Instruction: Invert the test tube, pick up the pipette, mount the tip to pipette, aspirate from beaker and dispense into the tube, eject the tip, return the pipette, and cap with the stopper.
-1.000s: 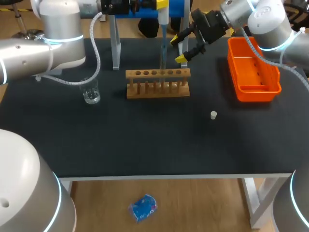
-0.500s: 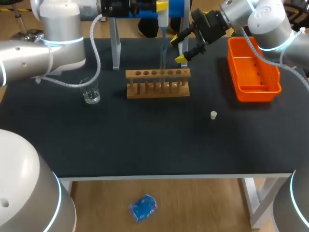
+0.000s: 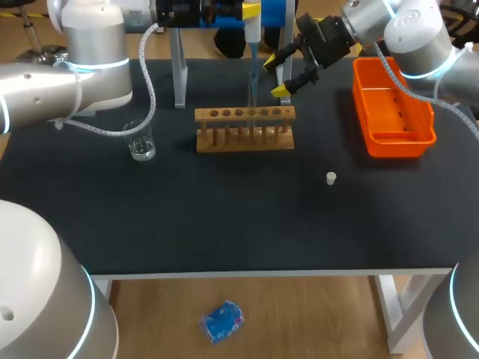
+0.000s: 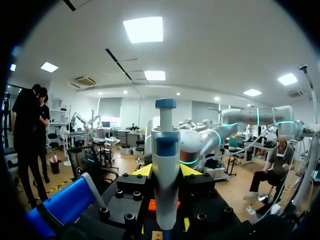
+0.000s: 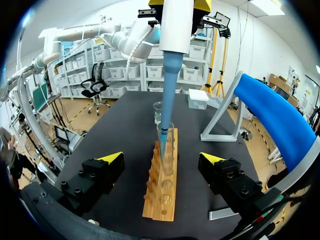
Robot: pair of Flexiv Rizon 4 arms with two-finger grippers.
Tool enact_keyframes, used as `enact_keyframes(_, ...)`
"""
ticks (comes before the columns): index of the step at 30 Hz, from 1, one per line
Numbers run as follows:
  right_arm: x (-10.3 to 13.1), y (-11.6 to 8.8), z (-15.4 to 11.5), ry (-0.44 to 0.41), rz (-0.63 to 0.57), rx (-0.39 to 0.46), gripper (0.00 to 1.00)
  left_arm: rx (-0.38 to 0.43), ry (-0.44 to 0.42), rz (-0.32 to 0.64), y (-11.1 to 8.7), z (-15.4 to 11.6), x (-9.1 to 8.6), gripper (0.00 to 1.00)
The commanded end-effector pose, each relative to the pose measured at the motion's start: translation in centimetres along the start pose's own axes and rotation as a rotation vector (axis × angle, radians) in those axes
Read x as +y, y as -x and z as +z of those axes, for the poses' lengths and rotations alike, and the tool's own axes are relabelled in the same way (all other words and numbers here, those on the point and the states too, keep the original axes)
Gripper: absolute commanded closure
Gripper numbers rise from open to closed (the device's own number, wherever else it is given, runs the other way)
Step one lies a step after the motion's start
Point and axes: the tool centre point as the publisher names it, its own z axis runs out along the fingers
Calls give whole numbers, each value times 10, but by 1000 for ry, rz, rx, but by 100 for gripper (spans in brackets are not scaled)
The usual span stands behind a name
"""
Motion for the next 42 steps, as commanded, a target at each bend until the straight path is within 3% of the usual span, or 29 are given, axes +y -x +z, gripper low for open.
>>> enact_keyframes(1,0,0,0,-2,0,1,0,-7,3,3,-3,1,1,100)
enact_keyframes(19,0,0,0,-2,0,1,0,-9,6,6,-4,1,0,100)
enact_keyframes(25,20,-4,-40,20,-38,-11,0,-9,6,6,-4,1,0,100)
enact_keyframes(35,57,-17,-106,182,-98,-22,0,-9,6,6,-4,1,0,100)
enact_keyframes(42,92,-13,-135,377,-122,3,0,-9,6,6,-4,1,0,100)
